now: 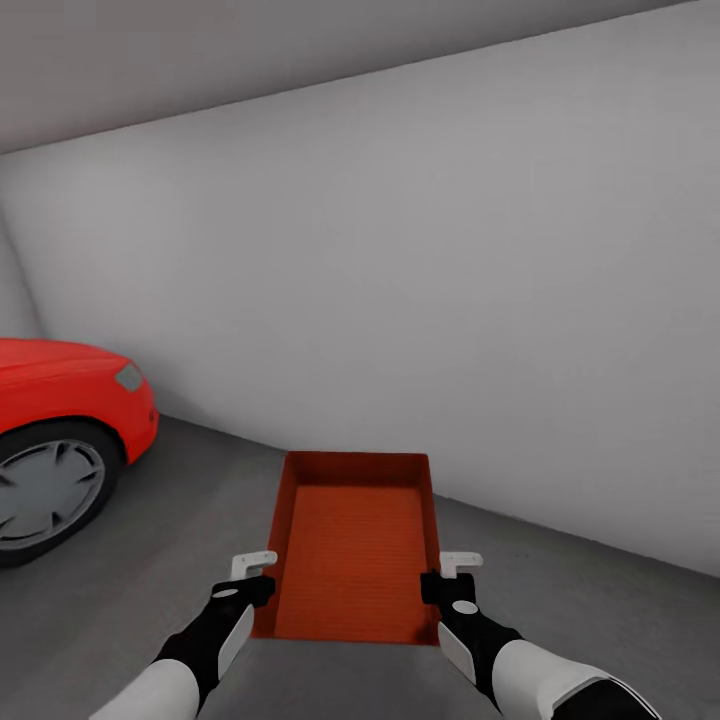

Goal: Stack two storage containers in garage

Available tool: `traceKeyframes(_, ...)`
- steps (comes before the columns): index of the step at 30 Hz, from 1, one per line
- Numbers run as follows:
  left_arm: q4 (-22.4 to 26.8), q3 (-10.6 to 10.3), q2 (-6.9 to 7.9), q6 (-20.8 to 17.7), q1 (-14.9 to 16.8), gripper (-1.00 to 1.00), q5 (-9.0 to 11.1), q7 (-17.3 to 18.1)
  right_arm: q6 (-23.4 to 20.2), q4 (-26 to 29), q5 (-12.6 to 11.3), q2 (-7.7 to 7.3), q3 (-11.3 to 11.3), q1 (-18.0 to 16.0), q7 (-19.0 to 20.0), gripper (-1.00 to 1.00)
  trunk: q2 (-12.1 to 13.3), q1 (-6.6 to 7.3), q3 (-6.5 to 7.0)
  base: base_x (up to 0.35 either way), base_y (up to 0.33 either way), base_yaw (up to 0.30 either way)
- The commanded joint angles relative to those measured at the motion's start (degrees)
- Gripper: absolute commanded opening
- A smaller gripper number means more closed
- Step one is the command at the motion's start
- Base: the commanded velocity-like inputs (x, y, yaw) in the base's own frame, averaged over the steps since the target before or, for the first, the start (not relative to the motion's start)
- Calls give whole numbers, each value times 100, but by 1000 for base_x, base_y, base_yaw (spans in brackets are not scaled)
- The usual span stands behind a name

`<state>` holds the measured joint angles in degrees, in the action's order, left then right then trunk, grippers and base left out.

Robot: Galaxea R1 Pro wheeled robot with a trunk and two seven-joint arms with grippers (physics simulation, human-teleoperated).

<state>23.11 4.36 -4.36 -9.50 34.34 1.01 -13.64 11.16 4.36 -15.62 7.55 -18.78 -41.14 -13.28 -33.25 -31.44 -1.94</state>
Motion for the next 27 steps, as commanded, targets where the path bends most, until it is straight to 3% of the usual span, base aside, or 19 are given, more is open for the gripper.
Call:
traceKeyframes(1,20,56,58,-47,1,-100,-88,-34,27,-6,-52,1,-29,-8,-21,-100,-10,-6,-11,322,92,-288)
traceKeyframes(27,24,57,58,-52,2,-100,-84,-34,27,-6,-54,1,-28,-8,-17,-100,-10,-6,-11,322,92,-288)
